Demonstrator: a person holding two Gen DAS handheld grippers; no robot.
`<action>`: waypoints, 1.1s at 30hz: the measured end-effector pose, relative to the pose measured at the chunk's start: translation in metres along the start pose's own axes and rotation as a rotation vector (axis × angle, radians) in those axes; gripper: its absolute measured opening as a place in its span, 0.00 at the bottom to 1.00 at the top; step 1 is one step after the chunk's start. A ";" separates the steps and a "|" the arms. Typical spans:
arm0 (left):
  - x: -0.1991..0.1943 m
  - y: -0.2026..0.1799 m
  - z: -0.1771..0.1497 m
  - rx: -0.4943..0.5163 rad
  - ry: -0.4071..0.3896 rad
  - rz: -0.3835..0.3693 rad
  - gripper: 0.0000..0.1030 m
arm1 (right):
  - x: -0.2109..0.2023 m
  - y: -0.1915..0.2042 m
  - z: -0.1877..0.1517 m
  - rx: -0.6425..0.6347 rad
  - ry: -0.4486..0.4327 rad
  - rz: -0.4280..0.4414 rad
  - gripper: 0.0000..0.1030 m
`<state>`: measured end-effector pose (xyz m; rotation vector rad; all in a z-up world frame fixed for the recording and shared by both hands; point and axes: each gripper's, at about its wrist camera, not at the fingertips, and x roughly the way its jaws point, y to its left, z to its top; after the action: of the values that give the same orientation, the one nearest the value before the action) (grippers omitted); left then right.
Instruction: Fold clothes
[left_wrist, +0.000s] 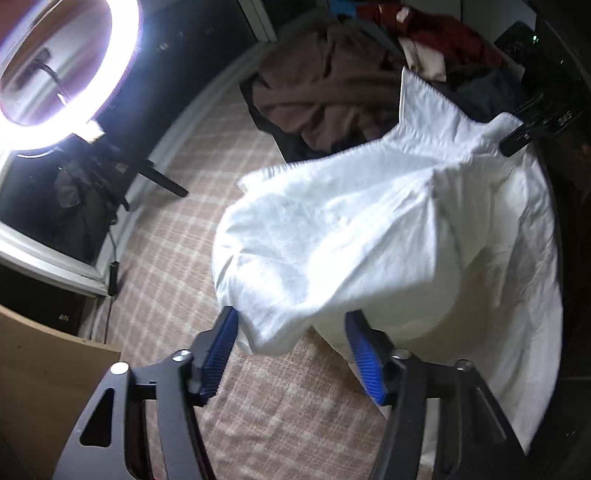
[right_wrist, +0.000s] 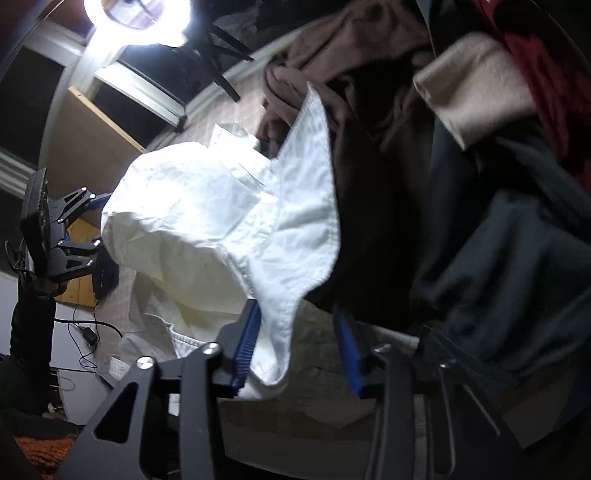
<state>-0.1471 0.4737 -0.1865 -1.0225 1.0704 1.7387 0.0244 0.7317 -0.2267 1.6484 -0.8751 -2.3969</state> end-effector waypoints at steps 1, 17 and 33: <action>0.006 0.002 -0.001 -0.009 0.013 -0.013 0.15 | 0.004 -0.001 -0.001 0.005 0.013 0.009 0.40; -0.170 0.079 -0.031 -0.284 -0.353 0.033 0.01 | -0.203 0.179 0.053 -0.407 -0.488 -0.083 0.03; -0.461 0.077 -0.168 -0.292 -0.662 0.417 0.02 | -0.365 0.405 -0.003 -0.720 -0.746 0.031 0.02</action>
<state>-0.0344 0.1895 0.2046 -0.3211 0.6314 2.3888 0.0827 0.5386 0.2793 0.4842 -0.0153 -2.8186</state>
